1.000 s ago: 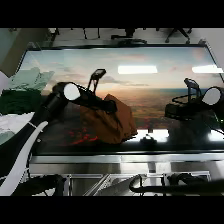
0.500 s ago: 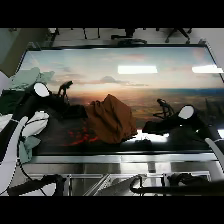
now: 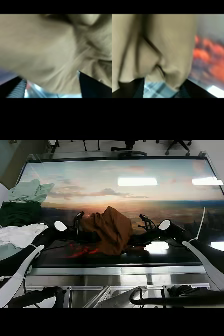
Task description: Fold the shirts.
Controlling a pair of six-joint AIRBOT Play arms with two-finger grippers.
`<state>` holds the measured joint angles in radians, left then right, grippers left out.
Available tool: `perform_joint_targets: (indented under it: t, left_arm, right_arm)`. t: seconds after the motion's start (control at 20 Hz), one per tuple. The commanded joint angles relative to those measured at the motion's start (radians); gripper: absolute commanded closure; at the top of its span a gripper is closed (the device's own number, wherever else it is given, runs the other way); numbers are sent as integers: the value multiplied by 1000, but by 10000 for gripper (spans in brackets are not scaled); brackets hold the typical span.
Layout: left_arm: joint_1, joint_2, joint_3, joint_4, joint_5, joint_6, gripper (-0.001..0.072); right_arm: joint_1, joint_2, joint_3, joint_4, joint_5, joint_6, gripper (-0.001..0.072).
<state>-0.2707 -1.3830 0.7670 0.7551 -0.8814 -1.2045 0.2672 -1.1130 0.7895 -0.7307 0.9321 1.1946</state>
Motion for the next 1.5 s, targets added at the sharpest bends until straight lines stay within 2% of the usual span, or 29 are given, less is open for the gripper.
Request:
perform_joint_targets:
  t: [0.0,0.05,0.1,0.15,0.35,0.55,0.85,1.0,1.2,1.35,1.45]
  left_arm:
    - [-75,-42,-10,-47,103,16,243]
    - [-84,-63,-10,-49,107,16,376]
    - [-86,-82,-10,-48,100,18,616]
    - [-84,-88,-10,-48,93,20,694]
    - [-1,49,39,-12,-26,19,698]
    - [101,314,250,-23,-203,-16,699]
    - [-7,579,627,-13,-241,-127,698]
    - [-2,648,700,-11,-246,-166,699]
    - [106,650,706,75,-297,-241,698]
    - [134,510,694,71,-414,-240,697]
    - [132,388,633,76,-422,-214,697]
  right_arm:
    - [5,-53,54,28,-39,-46,444]
    - [5,-53,61,28,-35,-50,574]
    - [5,-51,70,28,-24,-56,682]
    - [4,-47,80,28,-5,-67,692]
    - [-63,52,184,25,145,-98,693]
    - [-168,239,412,82,330,-97,693]
    - [-170,533,748,84,329,-130,692]
    - [-170,605,811,-2,330,-122,692]
    - [-170,591,822,-169,326,-85,692]
    - [-169,445,797,-185,331,-81,692]
    - [-168,300,765,-171,330,-81,692]
